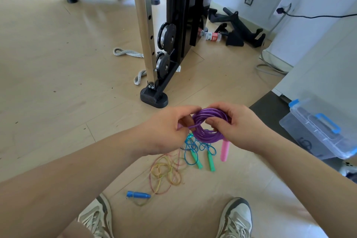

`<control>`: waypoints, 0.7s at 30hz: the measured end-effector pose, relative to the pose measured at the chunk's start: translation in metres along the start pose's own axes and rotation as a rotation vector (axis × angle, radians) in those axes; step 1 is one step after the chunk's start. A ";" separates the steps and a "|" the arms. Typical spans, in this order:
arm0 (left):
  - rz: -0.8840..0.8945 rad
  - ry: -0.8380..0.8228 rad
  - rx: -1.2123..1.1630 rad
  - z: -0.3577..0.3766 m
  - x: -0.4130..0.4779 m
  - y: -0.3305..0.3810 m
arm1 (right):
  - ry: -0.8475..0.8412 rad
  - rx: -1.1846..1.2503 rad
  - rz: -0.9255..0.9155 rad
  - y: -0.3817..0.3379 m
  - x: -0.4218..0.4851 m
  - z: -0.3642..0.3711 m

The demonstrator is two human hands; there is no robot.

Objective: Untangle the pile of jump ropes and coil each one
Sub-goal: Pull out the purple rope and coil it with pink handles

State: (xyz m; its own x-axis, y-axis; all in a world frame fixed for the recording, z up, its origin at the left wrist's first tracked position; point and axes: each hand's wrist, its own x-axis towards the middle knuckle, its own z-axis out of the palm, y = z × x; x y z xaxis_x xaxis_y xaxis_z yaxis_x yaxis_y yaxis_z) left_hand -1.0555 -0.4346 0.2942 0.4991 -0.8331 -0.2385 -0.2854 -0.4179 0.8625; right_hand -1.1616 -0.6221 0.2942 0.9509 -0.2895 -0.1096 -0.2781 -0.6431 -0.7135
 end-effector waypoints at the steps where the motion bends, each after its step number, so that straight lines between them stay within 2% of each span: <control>1: -0.008 -0.003 0.007 0.000 0.001 -0.001 | -0.004 -0.003 0.001 -0.001 -0.001 0.000; 4: 0.032 0.129 0.247 -0.004 0.006 -0.008 | -0.033 -0.032 -0.017 -0.008 -0.002 0.003; 6: 0.067 0.155 0.332 -0.004 0.008 -0.010 | -0.076 -0.030 -0.035 -0.015 -0.003 0.008; 11: -0.002 -0.008 0.117 -0.005 0.008 -0.005 | -0.121 0.015 -0.079 -0.023 -0.004 0.015; 14: -0.064 -0.127 -0.170 -0.017 0.008 -0.008 | -0.046 0.026 -0.041 -0.016 0.001 0.009; 17: -0.035 -0.112 -0.330 -0.021 0.006 -0.006 | -0.001 0.168 0.029 -0.013 0.004 0.007; 21: -0.022 -0.038 -0.287 -0.020 0.007 -0.006 | 0.042 0.146 0.045 -0.014 0.004 0.009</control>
State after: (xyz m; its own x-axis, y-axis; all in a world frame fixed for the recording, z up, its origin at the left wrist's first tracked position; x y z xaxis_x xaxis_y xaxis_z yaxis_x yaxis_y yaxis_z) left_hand -1.0343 -0.4314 0.2963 0.4700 -0.8402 -0.2705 -0.0294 -0.3212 0.9466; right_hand -1.1530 -0.6077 0.2979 0.9305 -0.3472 -0.1163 -0.2942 -0.5198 -0.8020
